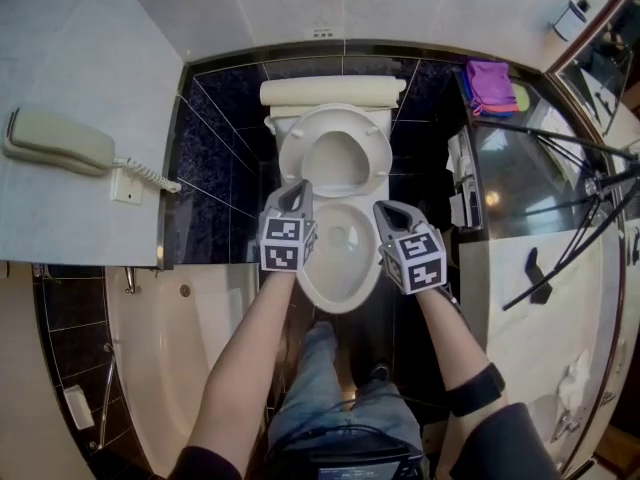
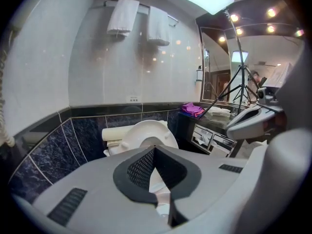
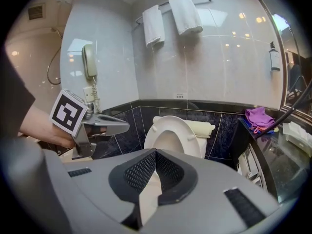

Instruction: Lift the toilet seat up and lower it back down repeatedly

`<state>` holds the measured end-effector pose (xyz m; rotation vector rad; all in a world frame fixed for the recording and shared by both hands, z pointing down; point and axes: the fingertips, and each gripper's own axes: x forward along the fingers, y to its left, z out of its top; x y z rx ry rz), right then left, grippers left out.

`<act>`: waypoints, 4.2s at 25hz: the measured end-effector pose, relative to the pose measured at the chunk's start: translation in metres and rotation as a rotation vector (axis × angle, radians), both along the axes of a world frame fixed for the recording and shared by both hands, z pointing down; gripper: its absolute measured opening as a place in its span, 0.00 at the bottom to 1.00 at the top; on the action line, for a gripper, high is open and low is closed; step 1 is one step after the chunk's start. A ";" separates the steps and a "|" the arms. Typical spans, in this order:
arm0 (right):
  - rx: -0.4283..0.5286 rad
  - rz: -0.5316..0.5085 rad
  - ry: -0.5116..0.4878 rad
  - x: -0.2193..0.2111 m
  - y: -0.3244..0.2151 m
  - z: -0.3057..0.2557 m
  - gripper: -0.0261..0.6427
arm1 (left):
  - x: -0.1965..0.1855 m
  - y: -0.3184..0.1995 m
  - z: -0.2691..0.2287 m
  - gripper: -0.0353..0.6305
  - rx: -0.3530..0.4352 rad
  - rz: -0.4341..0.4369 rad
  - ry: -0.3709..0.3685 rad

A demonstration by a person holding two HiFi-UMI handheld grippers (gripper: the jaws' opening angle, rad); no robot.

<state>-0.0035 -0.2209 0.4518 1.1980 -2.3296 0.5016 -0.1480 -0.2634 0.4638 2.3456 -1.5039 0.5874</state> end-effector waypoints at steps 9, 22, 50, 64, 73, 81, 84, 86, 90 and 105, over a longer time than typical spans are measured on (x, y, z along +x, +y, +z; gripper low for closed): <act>0.053 -0.072 0.014 0.015 0.079 -0.075 0.06 | 0.006 0.131 -0.085 0.04 0.043 -0.045 -0.020; 0.102 -0.095 0.010 0.056 0.193 -0.127 0.06 | 0.044 0.267 -0.153 0.04 0.121 -0.082 0.027; 0.069 -0.053 -0.006 0.093 0.246 -0.116 0.06 | 0.069 0.326 -0.152 0.04 0.123 -0.053 0.030; 0.075 -0.040 0.110 0.078 0.177 -0.090 0.14 | 0.057 0.268 -0.102 0.04 0.029 -0.032 0.029; 0.097 -0.148 0.272 0.039 0.060 -0.046 0.27 | 0.045 0.172 -0.045 0.04 -0.033 0.020 0.041; 0.174 -0.251 0.475 0.003 -0.070 -0.009 0.30 | 0.037 0.080 0.010 0.04 -0.077 0.058 0.047; 0.210 -0.309 0.553 -0.011 -0.112 0.006 0.31 | 0.027 0.052 0.031 0.04 -0.094 0.054 0.040; 0.222 -0.344 0.590 -0.022 -0.137 0.018 0.35 | 0.017 0.035 0.042 0.04 -0.102 0.053 0.032; 0.258 -0.391 0.651 -0.043 -0.183 0.035 0.36 | 0.004 0.003 0.060 0.04 -0.113 0.063 0.029; 0.383 -0.562 0.875 -0.081 -0.242 0.061 0.17 | 0.003 -0.020 0.100 0.04 -0.149 0.076 0.063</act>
